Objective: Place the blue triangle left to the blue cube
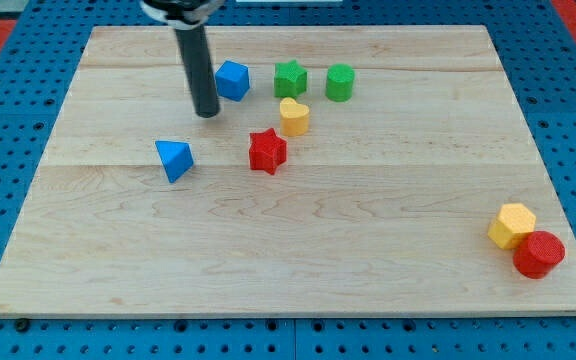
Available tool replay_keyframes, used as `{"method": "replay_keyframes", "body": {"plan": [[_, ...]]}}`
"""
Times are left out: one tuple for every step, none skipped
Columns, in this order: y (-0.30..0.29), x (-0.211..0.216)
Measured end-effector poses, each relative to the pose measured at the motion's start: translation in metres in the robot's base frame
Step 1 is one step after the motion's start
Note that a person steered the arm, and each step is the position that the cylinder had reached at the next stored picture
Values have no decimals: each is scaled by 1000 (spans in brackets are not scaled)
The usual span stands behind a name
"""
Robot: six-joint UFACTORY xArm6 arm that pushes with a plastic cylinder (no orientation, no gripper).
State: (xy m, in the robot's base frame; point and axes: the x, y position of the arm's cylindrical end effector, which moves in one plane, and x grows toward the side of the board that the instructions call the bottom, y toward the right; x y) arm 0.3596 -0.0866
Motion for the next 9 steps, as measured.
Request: {"method": "replay_keyframes", "body": {"plan": [[12, -5], [12, -23], [18, -29], [-6, 4], [19, 74], [15, 110], [-16, 106], [-48, 78], [-87, 64]]}}
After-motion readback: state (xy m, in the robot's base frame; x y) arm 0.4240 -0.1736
